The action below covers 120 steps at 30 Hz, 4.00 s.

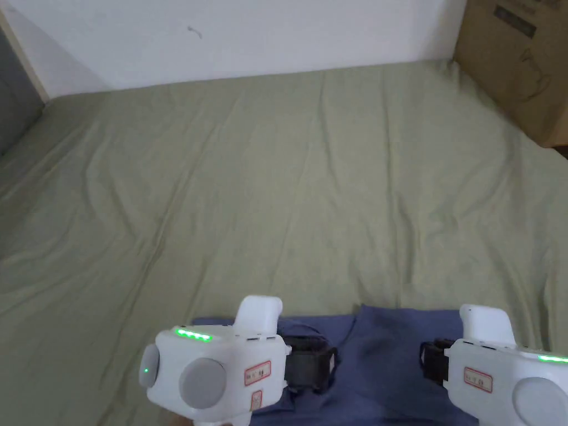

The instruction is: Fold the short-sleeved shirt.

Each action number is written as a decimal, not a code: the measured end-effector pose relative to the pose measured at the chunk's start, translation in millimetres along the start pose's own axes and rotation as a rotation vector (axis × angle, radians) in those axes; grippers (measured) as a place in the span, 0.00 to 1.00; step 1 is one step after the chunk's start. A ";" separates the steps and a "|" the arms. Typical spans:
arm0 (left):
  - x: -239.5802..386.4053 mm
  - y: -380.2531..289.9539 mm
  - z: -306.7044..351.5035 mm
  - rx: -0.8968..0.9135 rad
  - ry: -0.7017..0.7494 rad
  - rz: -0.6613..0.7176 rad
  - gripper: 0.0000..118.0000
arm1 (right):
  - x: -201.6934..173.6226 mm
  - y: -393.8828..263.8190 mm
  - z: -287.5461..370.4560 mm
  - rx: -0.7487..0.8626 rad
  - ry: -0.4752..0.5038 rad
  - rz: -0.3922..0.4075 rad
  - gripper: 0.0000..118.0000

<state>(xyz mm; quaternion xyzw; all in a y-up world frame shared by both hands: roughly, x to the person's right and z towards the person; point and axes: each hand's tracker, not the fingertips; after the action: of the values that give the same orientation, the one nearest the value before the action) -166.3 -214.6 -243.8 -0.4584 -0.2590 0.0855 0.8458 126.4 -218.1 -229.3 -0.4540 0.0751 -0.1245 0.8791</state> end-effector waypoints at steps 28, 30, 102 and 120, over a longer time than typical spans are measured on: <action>-9.1 -21.3 -29.0 -0.075 -0.020 0.203 0.01 | 1.2 -3.9 -0.9 0.011 0.022 -0.005 0.00; -2.7 -17.8 -26.9 -0.071 -0.013 0.217 0.01 | 1.2 -4.5 0.4 0.010 0.023 -0.008 0.00; -165.3 -19.4 193.1 0.257 0.056 0.580 0.08 | -27.7 3.3 1.5 -0.054 0.073 0.066 0.00; -9.9 45.5 -5.5 -0.091 -0.265 0.294 0.87 | 18.4 1.0 12.5 -0.029 0.071 -0.047 0.00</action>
<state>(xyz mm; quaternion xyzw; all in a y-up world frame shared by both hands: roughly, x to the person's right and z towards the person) -167.6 -196.6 -287.1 -0.5138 -0.3020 0.2558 0.7612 147.2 -213.1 -223.3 -0.4636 0.0973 -0.1603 0.8660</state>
